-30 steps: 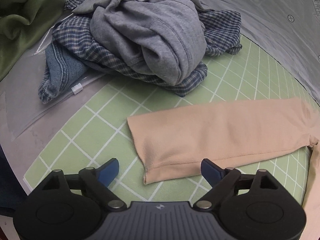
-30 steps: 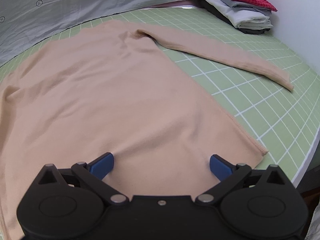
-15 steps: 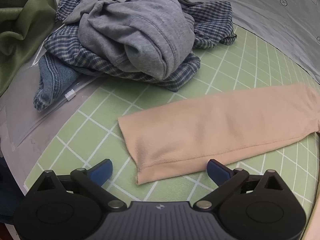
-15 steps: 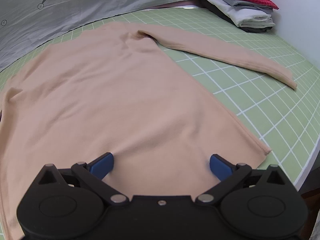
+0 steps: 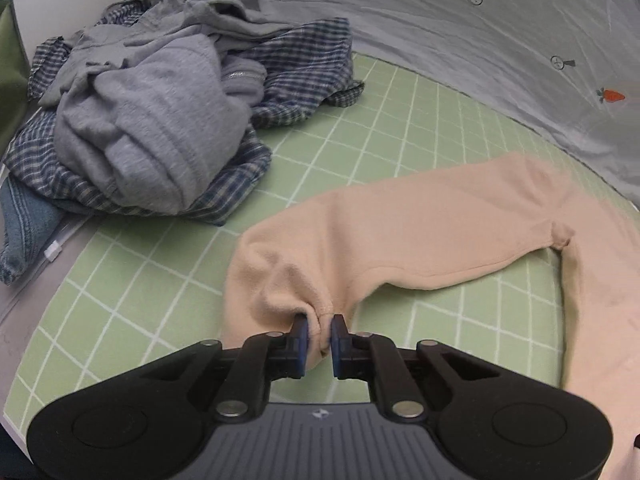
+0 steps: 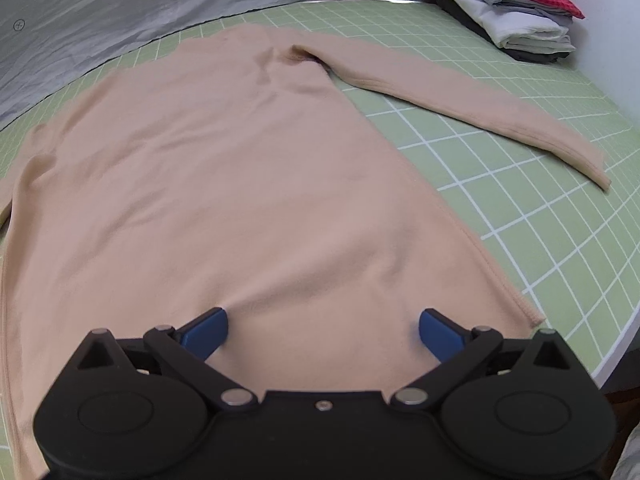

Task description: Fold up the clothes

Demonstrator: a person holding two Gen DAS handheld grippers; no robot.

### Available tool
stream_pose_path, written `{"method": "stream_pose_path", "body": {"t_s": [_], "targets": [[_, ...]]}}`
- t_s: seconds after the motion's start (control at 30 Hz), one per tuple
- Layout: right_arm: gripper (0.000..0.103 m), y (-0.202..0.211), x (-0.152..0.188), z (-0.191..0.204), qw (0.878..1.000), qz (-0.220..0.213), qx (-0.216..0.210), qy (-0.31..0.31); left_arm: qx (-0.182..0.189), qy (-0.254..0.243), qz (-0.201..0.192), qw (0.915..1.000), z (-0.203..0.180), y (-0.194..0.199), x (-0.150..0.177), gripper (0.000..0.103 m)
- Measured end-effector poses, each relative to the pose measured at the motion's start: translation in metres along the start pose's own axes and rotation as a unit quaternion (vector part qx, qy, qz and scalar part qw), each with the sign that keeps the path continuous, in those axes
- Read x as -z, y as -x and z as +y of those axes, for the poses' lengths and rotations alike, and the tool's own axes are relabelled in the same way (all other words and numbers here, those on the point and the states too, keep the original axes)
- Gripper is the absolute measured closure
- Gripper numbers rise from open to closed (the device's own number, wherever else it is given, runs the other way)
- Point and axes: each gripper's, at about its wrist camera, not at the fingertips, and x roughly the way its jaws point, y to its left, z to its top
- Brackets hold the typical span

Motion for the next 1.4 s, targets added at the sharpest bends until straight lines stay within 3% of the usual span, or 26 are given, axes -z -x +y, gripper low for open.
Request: {"method": "stream_pose_path", "body": {"t_s": [0.17, 0.33, 0.4, 0.5, 0.6, 0.67, 0.73, 0.83, 0.93, 1.03, 1.2, 1.33, 1.4], "targets": [[0.001, 0.006, -0.011, -0.013, 0.999, -0.021, 0.010, 0.047, 0.040, -0.008, -0.027, 0.9988, -0.063, 0.012, -0.010, 0.090], [0.001, 0.006, -0.026, -0.054, 0.999, -0.026, 0.008, 0.043, 0.099, -0.038, -0.039, 0.9936, -0.160, 0.019, -0.011, 0.090], [0.001, 0.006, -0.033, -0.075, 0.999, -0.031, 0.010, 0.035, 0.136, -0.057, -0.036, 0.9883, -0.205, 0.021, -0.004, 0.090], [0.001, 0.003, -0.046, -0.104, 0.999, -0.039, 0.015, 0.023, 0.202, -0.110, -0.022, 0.9730, -0.276, 0.026, 0.020, 0.089], [0.001, -0.002, -0.061, -0.128, 0.999, -0.046, 0.020, 0.015, 0.228, -0.155, -0.009, 0.9613, -0.328, 0.030, 0.046, 0.072], [0.001, -0.005, -0.070, -0.137, 0.998, -0.050, 0.020, 0.011, 0.226, -0.180, 0.001, 0.9575, -0.344, 0.029, 0.056, 0.029], [0.001, -0.007, -0.078, -0.140, 0.998, -0.058, 0.016, 0.015, 0.194, -0.172, -0.004, 0.9658, -0.338, 0.028, 0.058, 0.017], [0.001, -0.011, -0.088, -0.132, 0.997, -0.064, 0.002, 0.030, 0.124, -0.110, 0.002, 0.9860, -0.306, 0.024, 0.048, 0.015], [0.001, -0.014, -0.093, -0.111, 0.996, -0.065, -0.024, 0.052, 0.050, -0.060, 0.018, 0.9968, -0.262, 0.017, 0.036, 0.013], [0.001, -0.014, -0.094, -0.082, 0.994, -0.070, -0.054, 0.067, -0.001, -0.031, 0.045, 0.9985, -0.222, 0.009, 0.028, 0.013], [0.006, -0.020, -0.084, -0.037, 0.990, -0.069, -0.093, 0.078, -0.028, -0.006, 0.070, 0.9972, -0.169, 0.001, 0.021, 0.010], [0.031, -0.034, -0.078, -0.007, 0.990, -0.040, -0.109, 0.084, -0.040, -0.014, 0.081, 0.9958, -0.154, -0.013, 0.004, 0.010], [0.034, -0.035, -0.080, 0.002, 0.988, -0.041, -0.112, 0.099, -0.038, -0.029, 0.076, 0.9960, -0.153, -0.020, -0.007, 0.010]]}}
